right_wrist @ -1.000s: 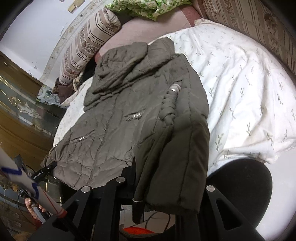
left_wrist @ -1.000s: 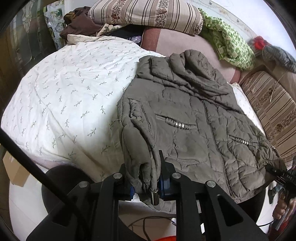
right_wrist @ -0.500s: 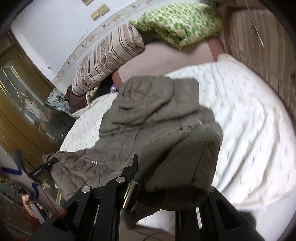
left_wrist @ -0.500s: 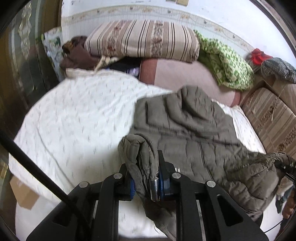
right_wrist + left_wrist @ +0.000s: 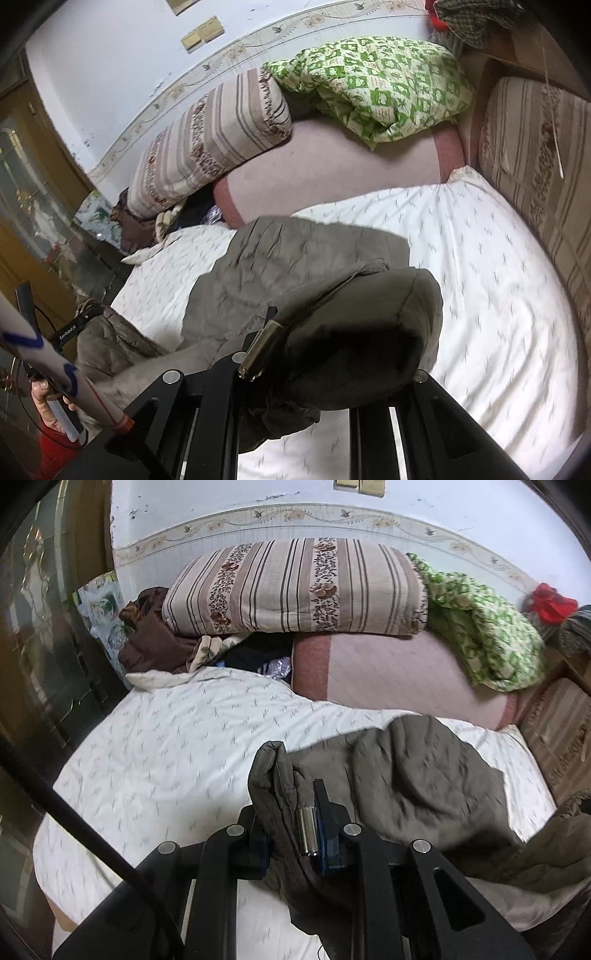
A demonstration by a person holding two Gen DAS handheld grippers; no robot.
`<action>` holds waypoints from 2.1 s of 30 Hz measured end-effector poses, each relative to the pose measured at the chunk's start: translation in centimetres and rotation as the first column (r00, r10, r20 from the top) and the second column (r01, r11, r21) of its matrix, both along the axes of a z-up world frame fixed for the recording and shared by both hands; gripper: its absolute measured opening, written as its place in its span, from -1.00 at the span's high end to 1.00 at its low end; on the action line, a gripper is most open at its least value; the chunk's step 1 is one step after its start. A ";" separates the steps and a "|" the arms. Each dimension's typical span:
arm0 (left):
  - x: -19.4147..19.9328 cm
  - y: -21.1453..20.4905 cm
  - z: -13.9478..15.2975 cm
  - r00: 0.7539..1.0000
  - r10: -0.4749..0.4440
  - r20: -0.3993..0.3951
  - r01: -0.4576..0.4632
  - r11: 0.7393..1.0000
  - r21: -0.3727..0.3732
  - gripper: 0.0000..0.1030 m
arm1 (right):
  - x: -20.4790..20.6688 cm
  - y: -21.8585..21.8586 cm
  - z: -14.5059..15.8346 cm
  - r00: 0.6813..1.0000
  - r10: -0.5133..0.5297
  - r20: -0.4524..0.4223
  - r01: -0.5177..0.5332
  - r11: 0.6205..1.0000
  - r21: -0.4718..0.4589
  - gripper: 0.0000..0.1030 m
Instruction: Fold large clothes
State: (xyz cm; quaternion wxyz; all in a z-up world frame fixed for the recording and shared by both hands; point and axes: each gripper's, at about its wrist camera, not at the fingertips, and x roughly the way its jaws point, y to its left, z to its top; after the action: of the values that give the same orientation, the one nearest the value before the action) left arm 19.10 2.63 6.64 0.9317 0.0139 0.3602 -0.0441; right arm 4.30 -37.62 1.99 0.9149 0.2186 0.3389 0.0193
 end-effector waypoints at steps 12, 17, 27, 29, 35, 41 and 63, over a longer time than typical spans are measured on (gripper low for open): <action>17.7 -3.8 -3.1 0.991 0.088 -0.099 -0.087 0.996 0.016 0.64 | 16.1 -4.4 -1.6 0.992 -0.085 -0.091 0.087 0.996 0.011 0.66; 22.8 -4.8 -6.8 0.980 0.133 -0.148 -0.126 0.991 0.052 0.59 | 21.8 -6.0 -4.5 0.982 -0.121 -0.145 0.121 0.993 -0.006 0.66; 27.5 -5.8 -14.3 0.959 0.215 -0.186 -0.192 0.972 0.133 -0.08 | 27.6 -7.4 -12.4 0.963 -0.143 -0.230 0.150 0.989 0.012 0.63; 27.6 -4.6 -14.2 0.955 0.207 -0.214 -0.197 0.978 0.066 -0.09 | 27.6 -7.6 -13.0 0.961 -0.153 -0.232 0.168 0.985 0.046 0.60; 24.3 -2.2 -10.0 0.974 0.160 -0.162 -0.166 0.986 -0.024 -0.09 | 25.7 -7.8 -10.6 0.971 -0.184 -0.154 0.198 0.977 0.084 -0.14; 18.9 -1.8 -3.9 0.992 0.103 -0.076 -0.107 0.993 -0.043 -0.17 | 21.5 -6.5 -5.2 0.970 -0.238 -0.044 0.237 0.971 -0.039 -0.74; 24.0 -17.2 -15.5 0.973 -0.061 -0.224 0.076 0.995 0.062 -0.40 | 26.4 -2.2 -14.9 0.975 -0.160 -0.152 0.107 0.946 -0.307 -0.73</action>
State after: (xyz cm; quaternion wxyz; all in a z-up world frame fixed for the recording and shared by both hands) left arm 43.11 -14.56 -8.89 0.8826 0.0538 0.4626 -0.0648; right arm 30.69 -39.83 -12.95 0.9031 0.1022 0.4013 -0.1134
